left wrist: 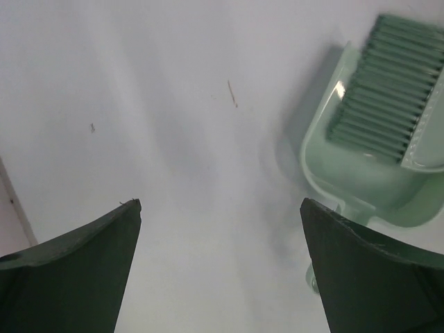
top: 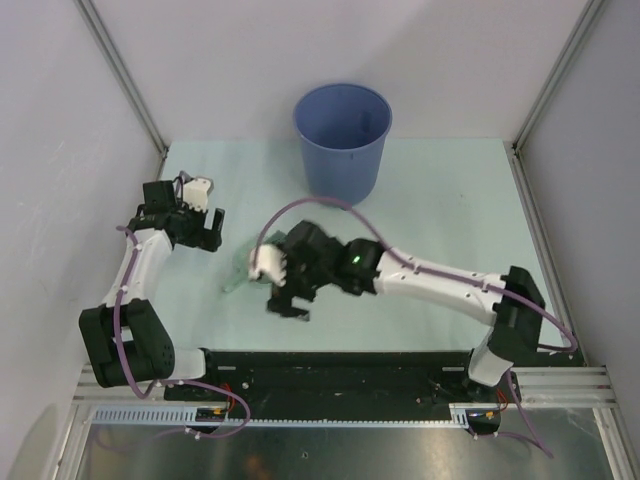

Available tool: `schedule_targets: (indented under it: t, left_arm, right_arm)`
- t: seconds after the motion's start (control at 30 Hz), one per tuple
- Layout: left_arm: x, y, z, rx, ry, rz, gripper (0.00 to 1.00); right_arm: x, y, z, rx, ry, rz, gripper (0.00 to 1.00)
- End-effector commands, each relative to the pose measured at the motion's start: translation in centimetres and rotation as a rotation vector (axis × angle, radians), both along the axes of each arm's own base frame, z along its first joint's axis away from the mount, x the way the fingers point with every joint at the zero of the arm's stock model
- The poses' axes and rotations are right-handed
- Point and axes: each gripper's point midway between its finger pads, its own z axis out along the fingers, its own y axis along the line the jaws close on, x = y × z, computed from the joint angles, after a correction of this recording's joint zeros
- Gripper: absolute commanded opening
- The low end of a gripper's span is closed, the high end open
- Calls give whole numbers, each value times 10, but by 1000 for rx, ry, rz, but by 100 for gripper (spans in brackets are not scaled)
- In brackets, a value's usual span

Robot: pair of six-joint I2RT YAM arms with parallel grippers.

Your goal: Sweep away the paper scraps from the table

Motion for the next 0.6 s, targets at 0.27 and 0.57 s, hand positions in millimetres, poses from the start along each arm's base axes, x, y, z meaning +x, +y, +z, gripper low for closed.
schedule_targets:
  t: [0.27, 0.57]
  left_arm:
    - [44, -3, 1, -77, -263, 69, 100]
    - [62, 19, 0, -72, -466, 251, 100]
  right_arm:
    - [180, -241, -45, 119, 334, -995, 100]
    - [229, -444, -76, 405, 152, -1775, 100]
